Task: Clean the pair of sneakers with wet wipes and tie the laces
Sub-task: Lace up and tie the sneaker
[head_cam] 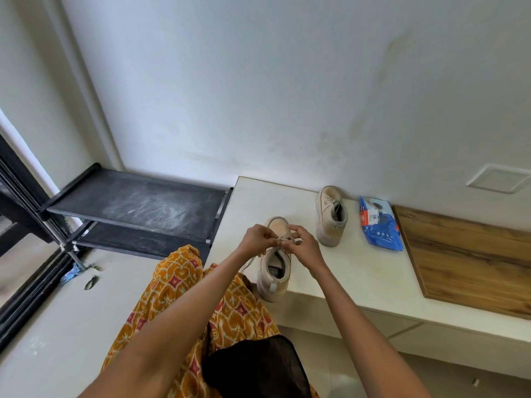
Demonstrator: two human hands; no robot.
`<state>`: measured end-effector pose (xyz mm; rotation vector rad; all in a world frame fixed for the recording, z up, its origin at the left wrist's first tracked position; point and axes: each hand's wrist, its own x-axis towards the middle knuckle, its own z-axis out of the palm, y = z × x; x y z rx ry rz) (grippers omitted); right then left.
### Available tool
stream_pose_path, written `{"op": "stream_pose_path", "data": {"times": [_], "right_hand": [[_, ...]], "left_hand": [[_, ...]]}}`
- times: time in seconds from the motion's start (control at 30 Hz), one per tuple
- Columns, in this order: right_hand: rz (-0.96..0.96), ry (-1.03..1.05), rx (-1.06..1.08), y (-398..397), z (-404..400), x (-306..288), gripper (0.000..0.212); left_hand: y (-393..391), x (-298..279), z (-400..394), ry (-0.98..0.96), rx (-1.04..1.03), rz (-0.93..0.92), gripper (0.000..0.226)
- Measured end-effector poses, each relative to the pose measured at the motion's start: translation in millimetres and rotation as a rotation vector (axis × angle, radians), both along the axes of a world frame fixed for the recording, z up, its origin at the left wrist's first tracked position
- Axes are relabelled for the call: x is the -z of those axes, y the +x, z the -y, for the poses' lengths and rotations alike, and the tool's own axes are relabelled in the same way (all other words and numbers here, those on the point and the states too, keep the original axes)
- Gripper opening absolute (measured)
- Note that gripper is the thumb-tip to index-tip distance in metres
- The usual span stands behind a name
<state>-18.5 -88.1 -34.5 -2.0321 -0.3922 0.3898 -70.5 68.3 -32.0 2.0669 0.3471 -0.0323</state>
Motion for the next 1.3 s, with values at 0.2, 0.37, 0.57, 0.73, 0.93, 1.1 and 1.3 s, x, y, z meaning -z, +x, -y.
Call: {"op": "stream_pose_path", "data": {"times": [0.2, 0.37, 0.57, 0.73, 0.93, 1.1, 1.3], "right_hand": [[-0.298, 0.349, 0.068, -13.8, 14.0, 6.6, 0.033], [-0.332, 0.302, 0.077, -15.5, 12.4, 3.6, 0.023], [-0.081, 0.103, 0.076, -9.3, 12.0, -6.9, 0.020], [0.223, -0.170, -0.288, -1.9, -2.1, -24.6, 0.037], [0.148, -0.274, -0.280, 4.5, -6.3, -18.2, 0.027], [0.034, -0.107, -0.104, -1.4, -3.0, -9.8, 0.022], [-0.077, -0.025, -0.042, -1.4, -1.8, -2.5, 0.020]], "left_hand": [[-6.0, 9.2, 12.3, -0.025, -0.119, 0.069, 0.016], [-8.8, 8.2, 14.3, -0.002, -0.117, 0.100, 0.015], [-9.9, 3.0, 14.5, 0.071, -0.086, 0.121, 0.013], [-7.5, 2.3, 10.8, 0.101, -0.061, 0.101, 0.018], [1.8, -9.5, -3.5, 0.296, 0.076, -0.063, 0.027], [5.1, -47.6, -21.4, -0.206, 0.010, -0.085, 0.043], [8.2, -79.4, -37.5, -1.230, -0.494, 0.334, 0.041]]}}
